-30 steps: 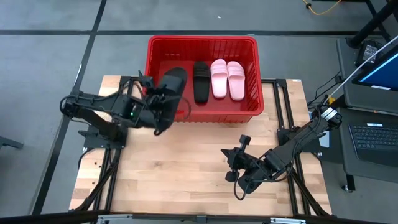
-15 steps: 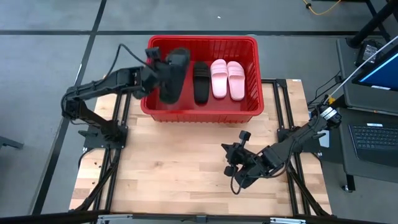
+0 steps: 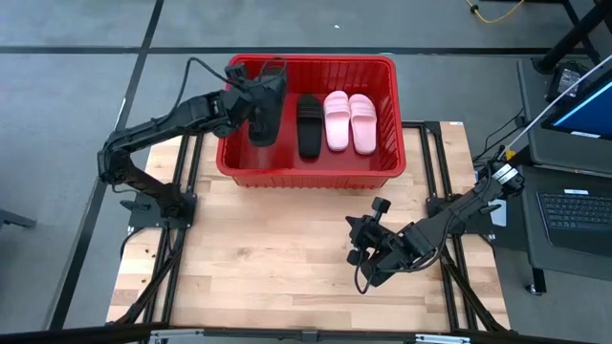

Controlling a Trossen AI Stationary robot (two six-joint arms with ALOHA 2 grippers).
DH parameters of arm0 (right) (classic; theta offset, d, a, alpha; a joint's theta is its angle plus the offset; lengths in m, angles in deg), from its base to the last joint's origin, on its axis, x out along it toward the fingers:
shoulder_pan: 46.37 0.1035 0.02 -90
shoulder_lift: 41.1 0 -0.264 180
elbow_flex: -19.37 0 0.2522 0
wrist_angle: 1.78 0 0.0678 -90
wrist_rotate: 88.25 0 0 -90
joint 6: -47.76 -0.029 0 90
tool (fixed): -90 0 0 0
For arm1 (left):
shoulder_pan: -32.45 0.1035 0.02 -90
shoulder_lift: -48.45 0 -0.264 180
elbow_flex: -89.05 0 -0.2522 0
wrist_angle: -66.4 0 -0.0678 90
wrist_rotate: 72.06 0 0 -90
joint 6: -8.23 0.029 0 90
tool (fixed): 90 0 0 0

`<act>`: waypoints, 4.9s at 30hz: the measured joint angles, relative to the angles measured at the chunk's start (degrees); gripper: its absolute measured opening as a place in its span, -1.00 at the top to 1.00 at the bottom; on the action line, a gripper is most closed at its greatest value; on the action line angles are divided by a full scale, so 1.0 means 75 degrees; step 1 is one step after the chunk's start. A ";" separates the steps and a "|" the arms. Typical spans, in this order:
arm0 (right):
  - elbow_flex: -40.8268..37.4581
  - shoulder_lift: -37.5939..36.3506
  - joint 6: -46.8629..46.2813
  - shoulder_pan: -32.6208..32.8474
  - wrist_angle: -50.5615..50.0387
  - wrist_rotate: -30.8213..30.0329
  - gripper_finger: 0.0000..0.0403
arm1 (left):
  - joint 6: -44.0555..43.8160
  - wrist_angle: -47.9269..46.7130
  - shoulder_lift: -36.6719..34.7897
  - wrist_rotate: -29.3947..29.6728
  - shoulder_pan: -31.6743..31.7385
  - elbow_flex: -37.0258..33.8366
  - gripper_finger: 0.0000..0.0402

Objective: Pick and place slides into bin
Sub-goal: Put the black slide into the red bin

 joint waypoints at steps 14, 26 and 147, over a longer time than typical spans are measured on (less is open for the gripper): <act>0.0000 0.0000 0.0180 0.0000 -0.0281 -0.0003 0.97 | 0.0167 0.1963 0.0098 -0.0315 0.0716 -0.1780 0.96; 0.0000 0.0000 0.0173 0.0000 -0.0298 -0.0003 0.97 | -0.0085 0.2227 0.0096 -0.0360 0.0716 -0.2497 0.96; 0.0000 0.0000 0.0183 0.0003 -0.0402 -0.0003 0.97 | 0.0061 0.3412 0.2681 -0.1543 0.1832 -0.2551 0.96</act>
